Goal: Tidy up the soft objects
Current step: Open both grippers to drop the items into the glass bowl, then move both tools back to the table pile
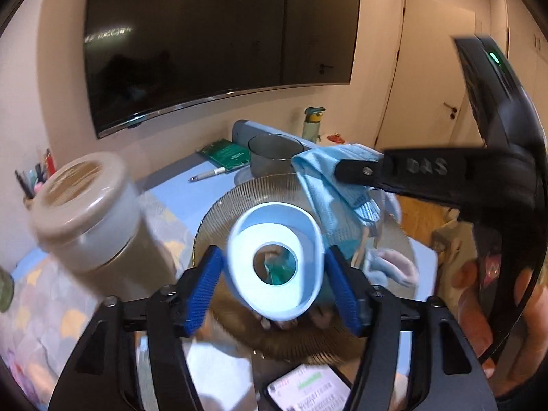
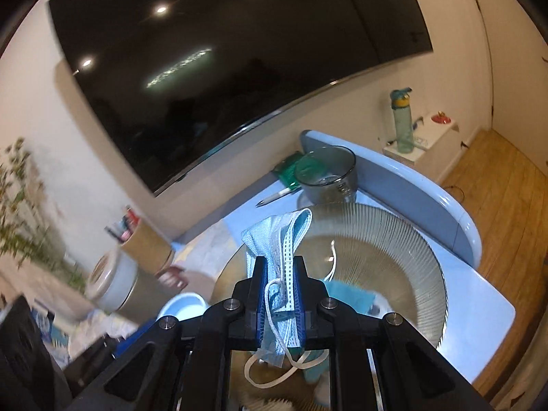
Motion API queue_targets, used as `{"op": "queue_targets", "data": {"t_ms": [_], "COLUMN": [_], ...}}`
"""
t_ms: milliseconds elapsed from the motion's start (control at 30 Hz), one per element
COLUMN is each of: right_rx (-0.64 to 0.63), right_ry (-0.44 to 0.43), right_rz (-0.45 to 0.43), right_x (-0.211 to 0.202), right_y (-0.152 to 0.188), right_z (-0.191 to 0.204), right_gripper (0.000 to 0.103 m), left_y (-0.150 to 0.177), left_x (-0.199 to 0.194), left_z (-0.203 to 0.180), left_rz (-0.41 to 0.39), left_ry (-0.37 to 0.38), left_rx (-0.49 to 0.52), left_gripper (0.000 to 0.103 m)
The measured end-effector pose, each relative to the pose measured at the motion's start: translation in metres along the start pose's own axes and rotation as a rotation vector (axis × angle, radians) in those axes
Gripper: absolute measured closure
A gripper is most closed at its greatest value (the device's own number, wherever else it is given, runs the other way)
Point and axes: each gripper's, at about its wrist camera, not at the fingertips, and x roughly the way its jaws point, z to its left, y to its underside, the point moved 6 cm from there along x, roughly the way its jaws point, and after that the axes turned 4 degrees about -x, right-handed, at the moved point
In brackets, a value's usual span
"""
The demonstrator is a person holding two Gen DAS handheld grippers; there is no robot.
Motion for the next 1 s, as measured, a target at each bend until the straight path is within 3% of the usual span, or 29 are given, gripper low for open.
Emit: {"op": "queue_targets", "data": {"t_ms": [67, 133, 233, 400, 633, 767, 833, 1000], "right_rx": [0.011, 0.033, 0.047, 0.062, -0.055, -0.14, -0.177, -0.237], "right_ry": [0.013, 0.013, 0.028, 0.016, 0.001, -0.056, -0.108, -0.238], "right_rz": [0.029, 0.074, 0.096, 0.087, 0.037, 0.003, -0.01, 0.016], "right_x": [0.016, 0.032, 0.039, 0.016, -0.047, -0.079, -0.09, -0.095], "right_y": [-0.006, -0.007, -0.002, 0.006, 0.029, 0.052, 0.066, 0.104], "right_z": [-0.006, -0.014, -0.026, -0.031, 0.017, 0.064, 0.091, 0.15], "right_gripper": [0.075, 0.045, 0.045, 0.045, 0.045, 0.045, 0.045, 0.045], "left_y": [0.0, 0.002, 0.005, 0.011, 0.021, 0.035, 0.044, 0.079], "left_x": [0.011, 0.016, 0.012, -0.03, -0.129, -0.189, -0.216, -0.255], "left_z": [-0.004, -0.007, -0.009, -0.01, 0.034, 0.087, 0.12, 0.184], "left_rz": [0.008, 0.019, 0.024, -0.022, -0.098, -0.131, -0.146, -0.143], "left_ry": [-0.023, -0.023, -0.009, 0.02, 0.04, -0.01, -0.077, -0.183], "left_rx": [0.028, 0.042, 0.05, 0.065, -0.003, -0.094, -0.147, -0.22], "left_gripper": [0.036, 0.029, 0.029, 0.029, 0.029, 0.029, 0.029, 0.026]}}
